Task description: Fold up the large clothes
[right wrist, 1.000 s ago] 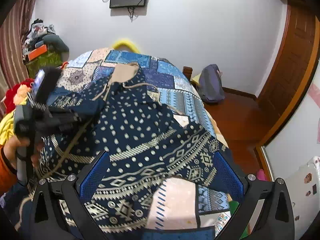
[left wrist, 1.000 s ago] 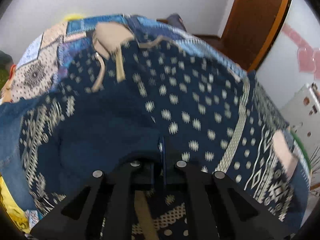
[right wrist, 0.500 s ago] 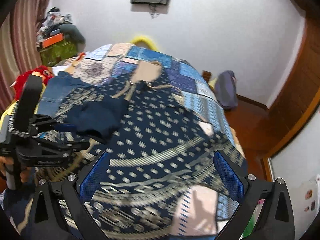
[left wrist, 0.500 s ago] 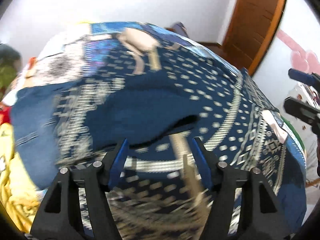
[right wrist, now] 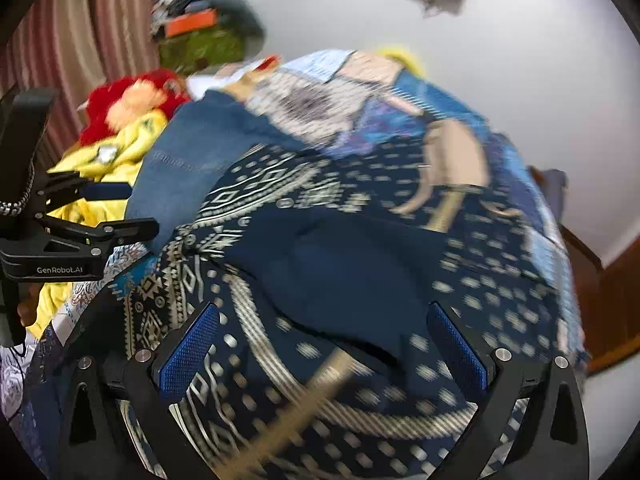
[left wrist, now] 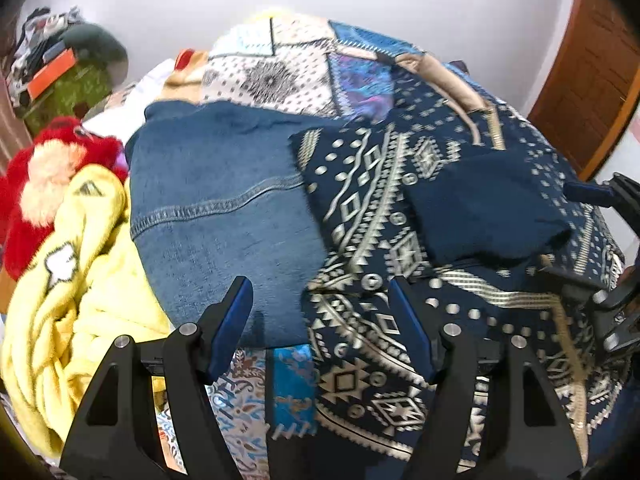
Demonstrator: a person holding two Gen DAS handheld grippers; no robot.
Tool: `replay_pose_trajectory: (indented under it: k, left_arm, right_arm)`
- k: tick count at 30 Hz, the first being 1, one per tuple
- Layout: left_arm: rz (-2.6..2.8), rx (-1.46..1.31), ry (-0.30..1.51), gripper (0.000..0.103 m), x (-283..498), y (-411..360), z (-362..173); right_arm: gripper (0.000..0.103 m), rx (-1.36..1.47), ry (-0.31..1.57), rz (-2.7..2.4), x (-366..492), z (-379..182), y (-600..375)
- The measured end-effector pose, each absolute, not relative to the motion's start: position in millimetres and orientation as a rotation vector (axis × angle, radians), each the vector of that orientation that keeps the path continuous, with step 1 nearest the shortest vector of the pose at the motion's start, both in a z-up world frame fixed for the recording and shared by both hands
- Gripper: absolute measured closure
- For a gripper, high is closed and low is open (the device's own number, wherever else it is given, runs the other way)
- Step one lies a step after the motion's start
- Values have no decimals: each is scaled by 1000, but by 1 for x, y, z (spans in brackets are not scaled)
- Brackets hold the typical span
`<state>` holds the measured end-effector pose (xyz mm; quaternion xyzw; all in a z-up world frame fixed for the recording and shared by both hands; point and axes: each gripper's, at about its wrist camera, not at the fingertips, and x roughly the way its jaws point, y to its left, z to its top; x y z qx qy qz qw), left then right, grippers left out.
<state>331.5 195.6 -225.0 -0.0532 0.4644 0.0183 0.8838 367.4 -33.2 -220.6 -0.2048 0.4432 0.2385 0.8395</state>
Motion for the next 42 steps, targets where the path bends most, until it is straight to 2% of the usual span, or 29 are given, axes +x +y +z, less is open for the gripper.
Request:
replay_pose_trajectory:
  k: [3,6,8,9,12,14,17,26,29,33,35,38,42]
  left_arm:
    - [26,-146,974,34,343,200,-237]
    - [18,-157,970,34,352,199,-243]
    - [12,-174,973,34,360,198,-249]
    - [11,-178,979,34,365,197,-254]
    - [44,-162,1009,34,374,195,-268]
    - [62,-151,1029,33,379,194,-279]
    - [91,-88,1018,33,380,185,-281]
    - [153,-40,1055,32,385,178,-281]
    - [184,-36,1053,34,383,172,-262]
    - [119,8,928,34,384,140,-211]
    - [69,25,911,34,390,122,-202]
    - [4,43,940,34,403,94,-208]
    - [2,46,1043,34,414,73,-243]
  right_arm:
    - [4,-480,971,535,379,-245,-8]
    - [23,-526,1004,554,390,-266,7]
    - [42,-531,1030,548,397,-277,10]
    - [44,-513,1048,560,401,-282,8]
    - [62,-443,1044,593,404,-278,0]
    - [81,-429,1036,586,404,-274,-4]
    - [89,-393,1041,600,403,-265,-13]
    - [93,-274,927,490,399,-207,-72]
    - [93,-225,897,437,397,-187,-102]
    - [93,-163,847,371,386,-161,-150]
    - [93,-140,838,348,383,-156,-170]
    - [93,-104,834,297,380,-154,-201]
    - [93,-36,851,238,374,-163,-244]
